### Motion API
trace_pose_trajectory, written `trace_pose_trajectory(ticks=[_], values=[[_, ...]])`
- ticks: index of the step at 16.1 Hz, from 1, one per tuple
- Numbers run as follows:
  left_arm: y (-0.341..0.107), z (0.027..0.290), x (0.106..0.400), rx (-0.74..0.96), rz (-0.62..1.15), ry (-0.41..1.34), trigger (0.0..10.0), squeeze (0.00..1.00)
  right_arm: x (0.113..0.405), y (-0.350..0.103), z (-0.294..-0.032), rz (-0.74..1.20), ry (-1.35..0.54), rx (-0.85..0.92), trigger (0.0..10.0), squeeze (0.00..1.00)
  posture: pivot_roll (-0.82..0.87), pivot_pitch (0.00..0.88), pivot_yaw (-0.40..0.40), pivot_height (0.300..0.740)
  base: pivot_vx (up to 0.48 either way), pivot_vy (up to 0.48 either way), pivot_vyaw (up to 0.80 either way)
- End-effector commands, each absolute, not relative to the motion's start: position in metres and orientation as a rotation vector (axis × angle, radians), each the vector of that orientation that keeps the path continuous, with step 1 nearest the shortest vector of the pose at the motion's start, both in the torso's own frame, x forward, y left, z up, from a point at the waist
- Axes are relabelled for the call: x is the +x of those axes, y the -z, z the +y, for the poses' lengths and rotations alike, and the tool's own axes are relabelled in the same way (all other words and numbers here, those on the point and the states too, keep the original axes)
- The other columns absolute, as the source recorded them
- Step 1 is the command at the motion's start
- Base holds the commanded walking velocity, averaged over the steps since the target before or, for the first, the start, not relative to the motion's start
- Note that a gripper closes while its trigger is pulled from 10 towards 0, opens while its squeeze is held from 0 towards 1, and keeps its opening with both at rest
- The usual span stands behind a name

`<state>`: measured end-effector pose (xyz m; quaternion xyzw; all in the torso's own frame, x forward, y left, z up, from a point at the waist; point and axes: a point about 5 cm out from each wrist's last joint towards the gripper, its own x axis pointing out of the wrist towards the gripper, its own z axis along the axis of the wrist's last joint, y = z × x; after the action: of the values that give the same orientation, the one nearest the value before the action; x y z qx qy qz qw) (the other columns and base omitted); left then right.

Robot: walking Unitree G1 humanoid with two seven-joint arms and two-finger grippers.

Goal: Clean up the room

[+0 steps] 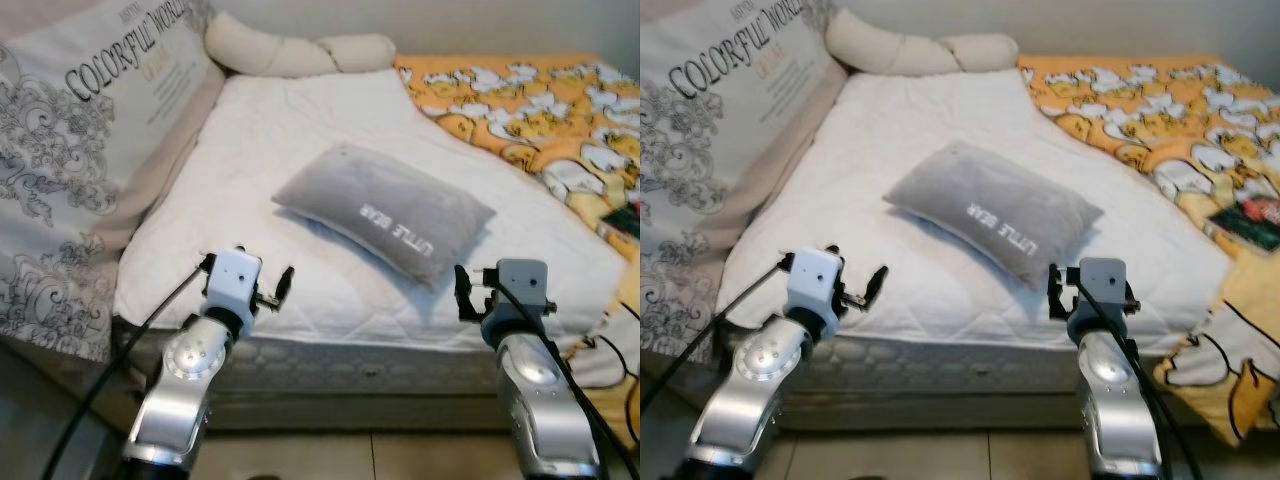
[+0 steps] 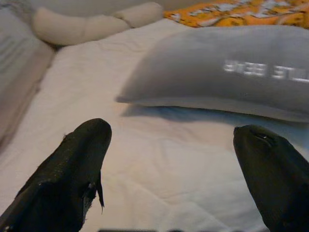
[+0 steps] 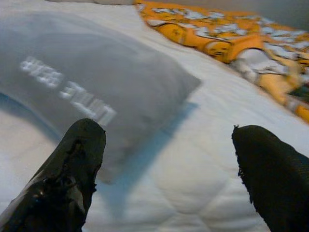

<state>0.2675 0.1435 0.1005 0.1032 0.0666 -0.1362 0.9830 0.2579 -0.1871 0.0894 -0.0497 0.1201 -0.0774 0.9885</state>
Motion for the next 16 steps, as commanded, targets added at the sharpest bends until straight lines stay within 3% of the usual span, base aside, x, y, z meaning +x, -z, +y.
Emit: trace_pose_trajectory(ticks=[1,16], values=[[-0.102,0.147,0.269,0.21,0.132,0.258,10.0,0.0,0.262,-0.095,-0.181,0.217,0.133,-0.096,10.0,0.0,0.05,0.0,0.023,0.74,0.304,0.0,0.0],[-0.11,0.147,0.279,0.182,0.099,0.234,10.0,0.0,0.269,-0.097,-0.177,0.185,0.084,-0.095,10.0,0.0,0.05,0.0,0.022,0.74,0.323,0.0,0.0]])
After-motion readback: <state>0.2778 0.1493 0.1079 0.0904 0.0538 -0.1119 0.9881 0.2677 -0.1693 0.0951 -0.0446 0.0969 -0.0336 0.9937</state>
